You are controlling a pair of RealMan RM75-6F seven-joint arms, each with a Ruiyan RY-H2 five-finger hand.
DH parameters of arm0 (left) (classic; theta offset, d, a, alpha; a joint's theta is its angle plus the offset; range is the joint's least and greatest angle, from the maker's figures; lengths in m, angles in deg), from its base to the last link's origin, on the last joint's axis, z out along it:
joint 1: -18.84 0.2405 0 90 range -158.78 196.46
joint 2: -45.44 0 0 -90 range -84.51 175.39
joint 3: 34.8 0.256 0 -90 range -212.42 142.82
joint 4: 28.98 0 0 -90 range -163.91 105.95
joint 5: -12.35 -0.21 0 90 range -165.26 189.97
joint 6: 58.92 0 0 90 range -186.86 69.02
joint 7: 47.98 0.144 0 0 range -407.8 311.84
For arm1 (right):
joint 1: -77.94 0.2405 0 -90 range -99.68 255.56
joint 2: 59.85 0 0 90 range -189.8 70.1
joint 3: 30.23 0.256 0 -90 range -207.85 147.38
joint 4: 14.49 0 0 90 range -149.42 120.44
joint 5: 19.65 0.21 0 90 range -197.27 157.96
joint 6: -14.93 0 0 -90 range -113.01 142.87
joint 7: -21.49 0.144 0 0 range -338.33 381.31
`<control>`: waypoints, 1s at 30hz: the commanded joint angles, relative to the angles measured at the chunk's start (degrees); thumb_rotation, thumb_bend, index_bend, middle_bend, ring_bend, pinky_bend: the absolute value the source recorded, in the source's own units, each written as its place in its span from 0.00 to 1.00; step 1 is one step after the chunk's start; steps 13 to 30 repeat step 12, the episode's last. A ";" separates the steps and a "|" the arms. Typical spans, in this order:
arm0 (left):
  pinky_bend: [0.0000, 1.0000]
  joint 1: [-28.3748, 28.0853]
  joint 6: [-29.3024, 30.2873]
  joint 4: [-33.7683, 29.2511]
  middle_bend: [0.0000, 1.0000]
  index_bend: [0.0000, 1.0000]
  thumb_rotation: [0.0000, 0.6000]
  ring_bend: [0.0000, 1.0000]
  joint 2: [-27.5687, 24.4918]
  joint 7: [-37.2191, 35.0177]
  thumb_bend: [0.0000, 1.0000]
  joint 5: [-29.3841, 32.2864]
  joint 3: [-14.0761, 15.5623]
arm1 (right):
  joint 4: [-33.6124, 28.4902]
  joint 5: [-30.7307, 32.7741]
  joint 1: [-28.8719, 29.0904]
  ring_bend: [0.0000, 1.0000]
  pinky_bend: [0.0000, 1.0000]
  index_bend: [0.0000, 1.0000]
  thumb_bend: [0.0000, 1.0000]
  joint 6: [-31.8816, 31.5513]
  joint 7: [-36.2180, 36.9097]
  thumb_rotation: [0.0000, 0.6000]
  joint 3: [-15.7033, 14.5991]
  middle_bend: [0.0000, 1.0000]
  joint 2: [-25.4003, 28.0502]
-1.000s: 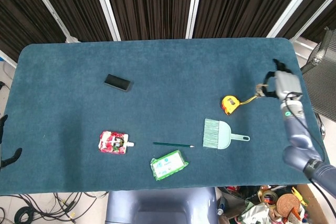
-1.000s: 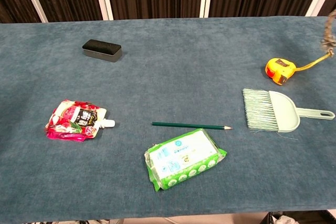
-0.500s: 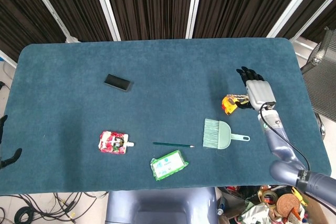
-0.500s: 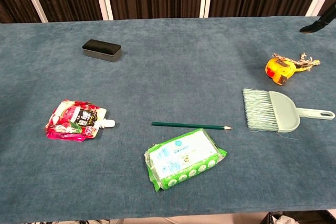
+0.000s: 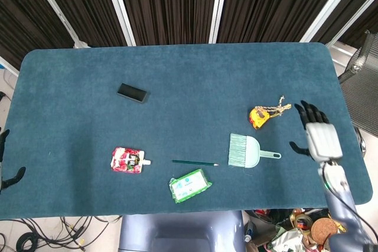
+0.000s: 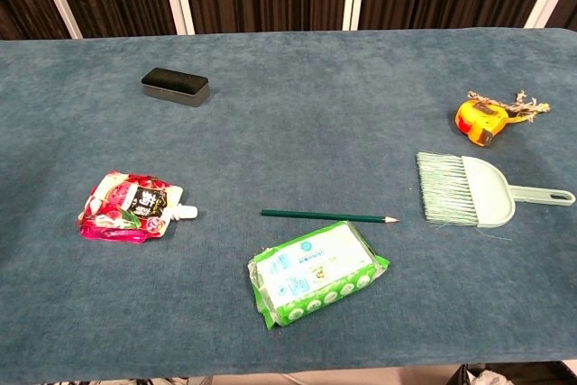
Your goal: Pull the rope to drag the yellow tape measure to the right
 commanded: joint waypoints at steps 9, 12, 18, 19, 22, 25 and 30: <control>0.00 0.34 0.24 -0.94 0.00 0.04 1.00 0.00 -0.60 -1.27 0.25 -0.68 0.23 | 9.91 -15.66 -12.73 0.00 0.12 0.03 0.13 -14.86 6.27 1.00 -9.68 0.00 -7.83; 0.00 0.47 0.54 -0.89 0.00 0.04 1.00 0.00 -0.61 -1.20 0.25 -0.88 0.29 | 12.82 -15.60 -13.95 0.00 0.12 0.03 0.13 -16.04 6.68 1.00 -9.25 0.00 -9.10; 0.00 0.47 0.54 -0.89 0.00 0.04 1.00 0.00 -0.61 -1.20 0.25 -0.88 0.29 | 12.82 -15.60 -13.95 0.00 0.12 0.03 0.13 -16.04 6.68 1.00 -9.25 0.00 -9.10; 0.00 0.47 0.54 -0.89 0.00 0.04 1.00 0.00 -0.61 -1.20 0.25 -0.88 0.29 | 12.82 -15.60 -13.95 0.00 0.12 0.03 0.13 -16.04 6.68 1.00 -9.25 0.00 -9.10; 0.00 0.47 0.54 -0.89 0.00 0.04 1.00 0.00 -0.61 -1.20 0.25 -0.88 0.29 | 12.82 -15.60 -13.95 0.00 0.12 0.03 0.13 -16.04 6.68 1.00 -9.25 0.00 -9.10; 0.00 0.47 0.54 -0.89 0.00 0.04 1.00 0.00 -0.61 -1.20 0.25 -0.88 0.29 | 12.82 -15.60 -13.95 0.00 0.12 0.03 0.13 -16.04 6.68 1.00 -9.25 0.00 -9.10; 0.00 0.47 0.54 -0.89 0.00 0.04 1.00 0.00 -0.61 -1.20 0.25 -0.88 0.29 | 12.82 -15.60 -13.95 0.00 0.12 0.03 0.13 -16.04 6.68 1.00 -9.25 0.00 -9.10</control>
